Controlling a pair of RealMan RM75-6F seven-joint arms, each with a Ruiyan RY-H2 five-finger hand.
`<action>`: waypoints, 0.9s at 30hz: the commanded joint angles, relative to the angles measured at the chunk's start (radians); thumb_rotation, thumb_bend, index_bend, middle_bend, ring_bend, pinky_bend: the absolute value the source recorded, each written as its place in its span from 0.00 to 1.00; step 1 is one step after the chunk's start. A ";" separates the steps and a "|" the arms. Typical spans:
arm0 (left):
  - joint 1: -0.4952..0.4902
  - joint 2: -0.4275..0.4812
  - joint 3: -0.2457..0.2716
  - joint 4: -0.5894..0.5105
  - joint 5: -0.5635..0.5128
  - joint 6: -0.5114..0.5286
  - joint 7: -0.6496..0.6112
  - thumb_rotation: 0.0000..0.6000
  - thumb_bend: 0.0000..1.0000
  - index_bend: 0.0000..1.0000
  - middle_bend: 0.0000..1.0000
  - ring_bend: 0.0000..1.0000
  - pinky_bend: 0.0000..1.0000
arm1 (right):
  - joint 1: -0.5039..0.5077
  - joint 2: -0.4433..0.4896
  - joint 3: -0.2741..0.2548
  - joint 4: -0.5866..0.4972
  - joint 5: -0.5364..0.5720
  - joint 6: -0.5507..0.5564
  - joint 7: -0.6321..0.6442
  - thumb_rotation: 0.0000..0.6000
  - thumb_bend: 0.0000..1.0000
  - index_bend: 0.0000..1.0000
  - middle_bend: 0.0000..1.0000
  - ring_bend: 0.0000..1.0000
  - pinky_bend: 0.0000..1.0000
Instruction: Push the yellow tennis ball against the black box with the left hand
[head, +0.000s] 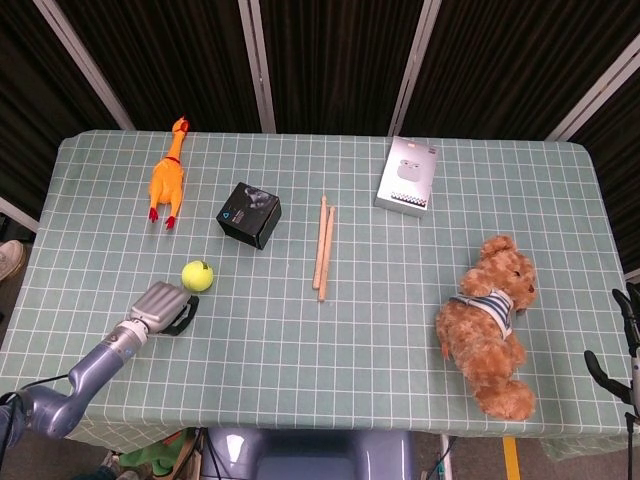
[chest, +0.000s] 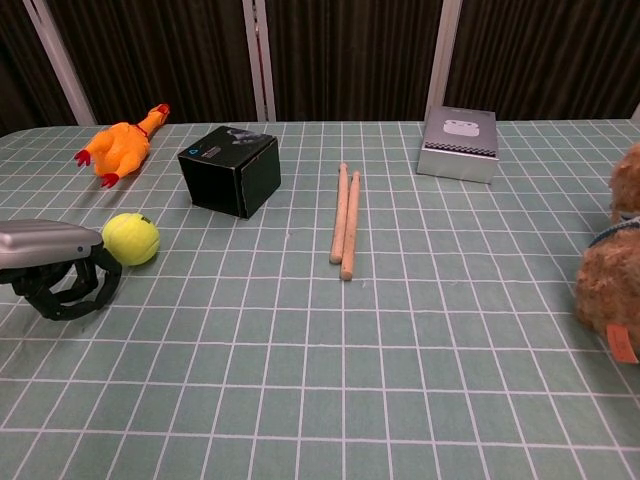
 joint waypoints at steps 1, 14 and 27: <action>0.001 0.003 0.001 -0.003 0.000 0.004 -0.012 1.00 0.48 0.68 0.81 0.50 0.67 | 0.002 -0.001 0.003 -0.003 0.007 -0.005 -0.003 1.00 0.35 0.00 0.00 0.00 0.00; 0.016 0.003 0.002 0.051 -0.001 0.048 -0.020 1.00 0.48 0.66 0.79 0.50 0.67 | 0.007 -0.004 0.005 -0.008 0.010 -0.012 -0.019 1.00 0.35 0.00 0.00 0.00 0.00; -0.029 -0.060 -0.020 0.133 -0.027 0.024 0.052 1.00 0.48 0.53 0.63 0.49 0.67 | 0.008 -0.003 0.003 -0.004 0.003 -0.009 -0.007 1.00 0.35 0.00 0.00 0.00 0.00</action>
